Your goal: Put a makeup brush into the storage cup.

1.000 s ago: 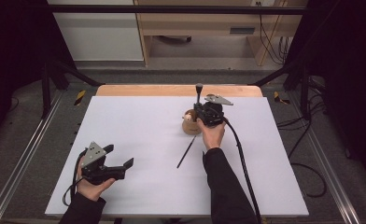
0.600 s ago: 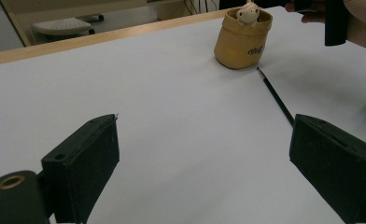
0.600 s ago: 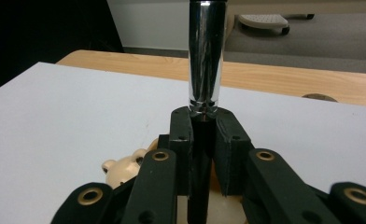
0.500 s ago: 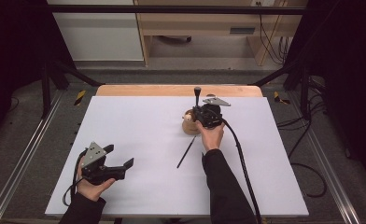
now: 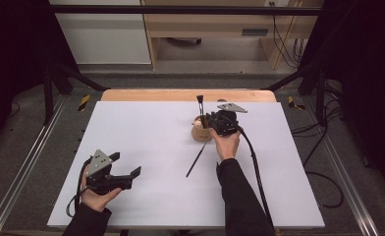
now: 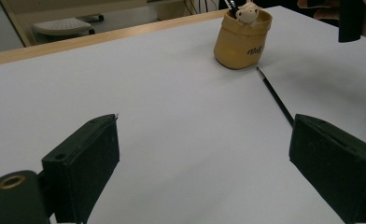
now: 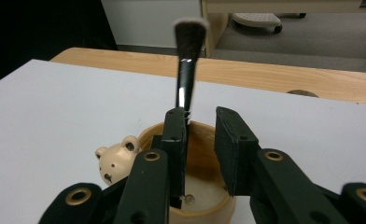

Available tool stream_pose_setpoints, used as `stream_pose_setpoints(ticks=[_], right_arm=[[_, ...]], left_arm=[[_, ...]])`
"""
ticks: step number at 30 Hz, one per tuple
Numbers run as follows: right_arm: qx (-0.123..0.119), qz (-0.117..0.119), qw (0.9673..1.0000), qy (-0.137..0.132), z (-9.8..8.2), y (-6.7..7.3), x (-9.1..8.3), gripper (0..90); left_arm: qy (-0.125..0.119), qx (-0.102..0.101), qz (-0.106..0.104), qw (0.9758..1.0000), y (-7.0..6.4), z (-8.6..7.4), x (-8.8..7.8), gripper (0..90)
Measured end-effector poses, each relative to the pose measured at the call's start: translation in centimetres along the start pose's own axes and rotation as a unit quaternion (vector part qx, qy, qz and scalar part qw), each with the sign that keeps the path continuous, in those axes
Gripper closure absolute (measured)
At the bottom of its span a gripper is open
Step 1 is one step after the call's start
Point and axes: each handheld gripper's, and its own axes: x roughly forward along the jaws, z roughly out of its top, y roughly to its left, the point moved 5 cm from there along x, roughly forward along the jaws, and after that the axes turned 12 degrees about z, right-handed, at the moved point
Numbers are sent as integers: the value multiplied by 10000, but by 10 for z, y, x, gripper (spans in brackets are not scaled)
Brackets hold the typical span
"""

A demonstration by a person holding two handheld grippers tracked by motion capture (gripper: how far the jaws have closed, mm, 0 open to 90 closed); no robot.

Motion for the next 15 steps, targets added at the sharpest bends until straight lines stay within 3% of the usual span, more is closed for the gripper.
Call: stream_pose_setpoints(ticks=[8, 15], right_arm=[[-146, 268, 9993, -228, 6, 4, -30, 659], [-481, 592, 9968, -257, 9, 19, -58, 563]], left_arm=[[8, 2, 10, 10000, 0, 0, 0, 78], [3, 24, 12, 10000, -1, 0, 0, 78]])
